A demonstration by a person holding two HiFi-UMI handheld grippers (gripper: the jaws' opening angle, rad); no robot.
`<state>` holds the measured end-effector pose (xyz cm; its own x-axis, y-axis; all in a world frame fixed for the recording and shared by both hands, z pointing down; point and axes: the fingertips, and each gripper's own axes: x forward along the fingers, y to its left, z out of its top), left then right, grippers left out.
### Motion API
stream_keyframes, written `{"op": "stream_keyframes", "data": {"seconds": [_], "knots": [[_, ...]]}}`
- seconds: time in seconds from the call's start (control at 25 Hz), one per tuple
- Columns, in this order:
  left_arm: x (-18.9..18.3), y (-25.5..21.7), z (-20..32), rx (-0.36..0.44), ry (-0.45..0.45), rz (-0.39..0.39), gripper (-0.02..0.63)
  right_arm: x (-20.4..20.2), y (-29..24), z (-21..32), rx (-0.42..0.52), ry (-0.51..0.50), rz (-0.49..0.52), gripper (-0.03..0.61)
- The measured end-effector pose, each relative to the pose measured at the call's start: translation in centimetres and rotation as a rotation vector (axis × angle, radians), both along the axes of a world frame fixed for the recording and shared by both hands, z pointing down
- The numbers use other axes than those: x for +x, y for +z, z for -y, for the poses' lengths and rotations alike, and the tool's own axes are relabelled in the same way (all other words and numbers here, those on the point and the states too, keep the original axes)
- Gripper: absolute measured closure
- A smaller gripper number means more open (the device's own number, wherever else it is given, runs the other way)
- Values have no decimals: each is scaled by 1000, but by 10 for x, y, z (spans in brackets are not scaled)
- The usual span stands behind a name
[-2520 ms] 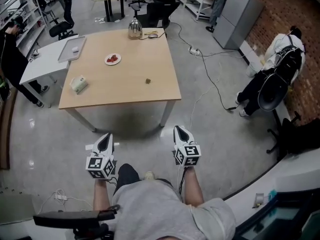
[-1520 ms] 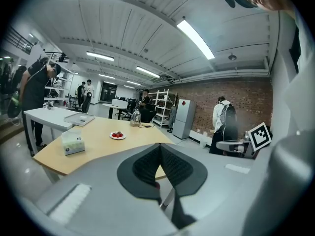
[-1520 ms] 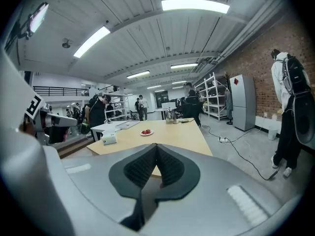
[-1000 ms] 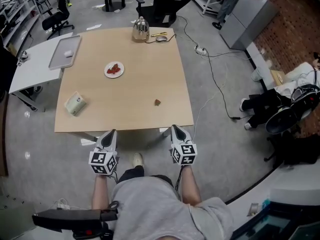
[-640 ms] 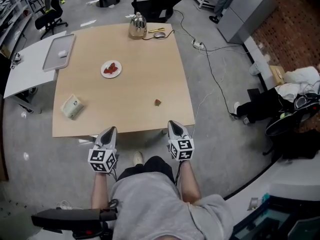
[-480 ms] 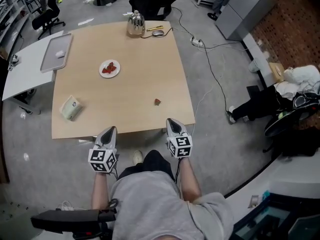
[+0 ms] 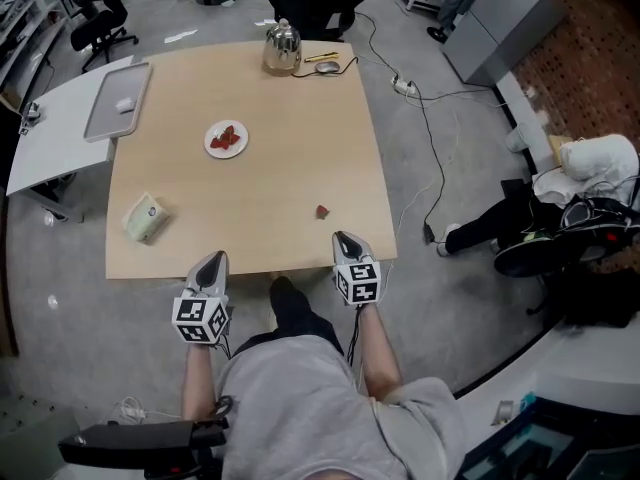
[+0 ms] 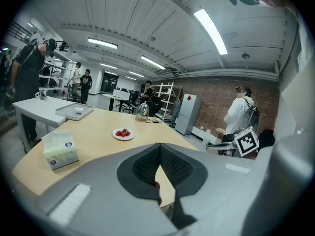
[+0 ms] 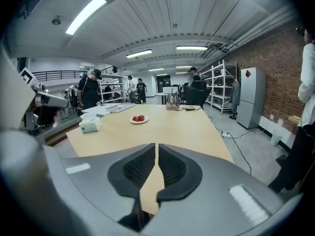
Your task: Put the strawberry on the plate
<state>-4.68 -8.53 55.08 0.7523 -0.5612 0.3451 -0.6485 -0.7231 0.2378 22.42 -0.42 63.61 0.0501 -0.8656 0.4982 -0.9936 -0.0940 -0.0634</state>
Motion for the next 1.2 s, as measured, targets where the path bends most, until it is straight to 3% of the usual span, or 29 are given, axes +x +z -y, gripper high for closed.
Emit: {"op": "stream_keyframes", "data": {"seconds": [0.64, 1.2], "knots": [[18, 18, 55, -38, -39, 58, 594, 20, 68, 63, -151, -74, -1, 476], [28, 37, 80, -78, -49, 112, 594, 35, 119, 84, -285, -97, 9, 405]]}}
